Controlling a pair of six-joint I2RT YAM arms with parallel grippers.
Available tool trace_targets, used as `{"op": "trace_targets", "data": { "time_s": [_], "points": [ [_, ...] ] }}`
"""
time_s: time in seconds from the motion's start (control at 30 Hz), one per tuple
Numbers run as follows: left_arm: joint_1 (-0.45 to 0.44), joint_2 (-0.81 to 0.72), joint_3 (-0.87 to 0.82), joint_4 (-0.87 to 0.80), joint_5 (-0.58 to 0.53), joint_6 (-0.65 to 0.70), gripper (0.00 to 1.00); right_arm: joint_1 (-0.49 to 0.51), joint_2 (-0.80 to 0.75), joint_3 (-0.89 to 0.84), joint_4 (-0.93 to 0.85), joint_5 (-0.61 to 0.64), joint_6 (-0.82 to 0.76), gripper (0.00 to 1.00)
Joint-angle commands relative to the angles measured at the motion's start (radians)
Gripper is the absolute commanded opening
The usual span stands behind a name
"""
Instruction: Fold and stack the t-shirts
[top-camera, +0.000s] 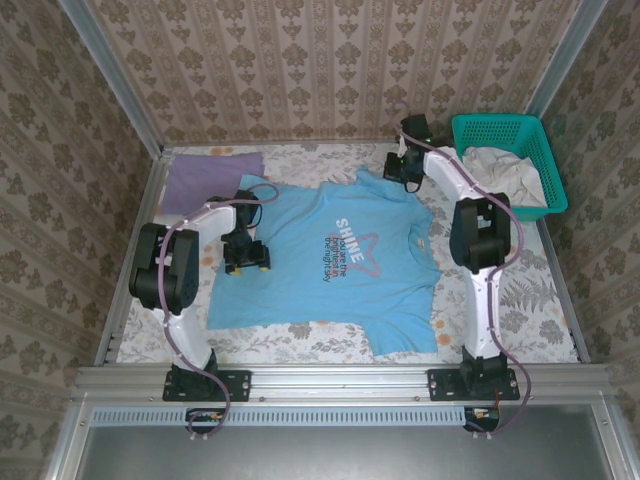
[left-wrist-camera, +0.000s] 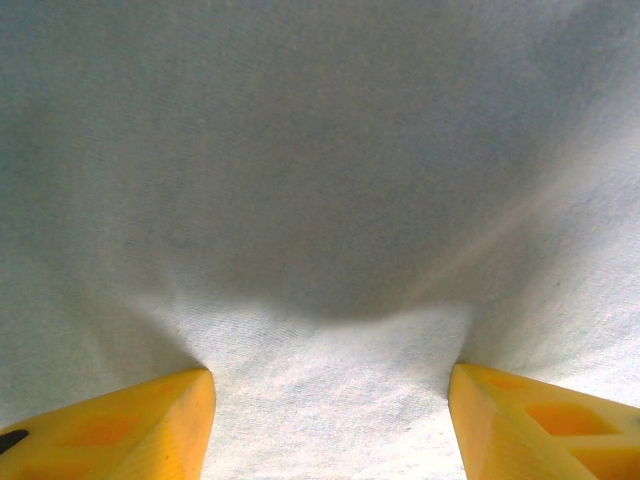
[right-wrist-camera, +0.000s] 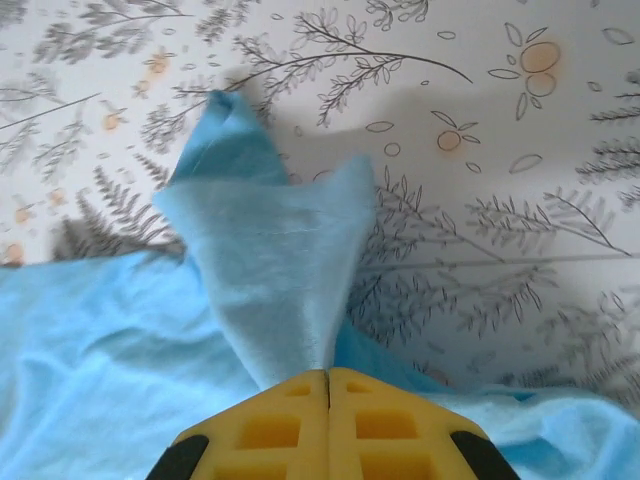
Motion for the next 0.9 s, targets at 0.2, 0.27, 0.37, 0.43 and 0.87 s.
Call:
{"op": "trace_targets", "data": {
  "time_s": [0.2,0.27,0.37,0.43,0.87],
  "points": [
    [0.009,0.034,-0.024,0.018,0.006,-0.015,0.65,0.097,-0.329,-0.587,0.305,-0.149,-0.054,0.0],
    [0.009,0.038,-0.02,0.018,0.008,-0.017,0.65,0.141,-0.38,-0.719,0.352,-0.158,-0.061,0.0],
    [0.009,0.046,-0.017,0.021,0.011,-0.017,0.65,0.191,-0.423,-0.855,0.384,-0.154,-0.055,0.13],
    [0.01,0.055,-0.013,0.022,0.014,-0.017,0.65,0.194,-0.455,-0.909,0.388,-0.12,-0.025,0.28],
    [0.017,0.066,-0.029,0.051,0.031,-0.026,0.65,-0.03,-0.528,-1.03,0.612,-0.245,0.375,0.39]
  ]
}}
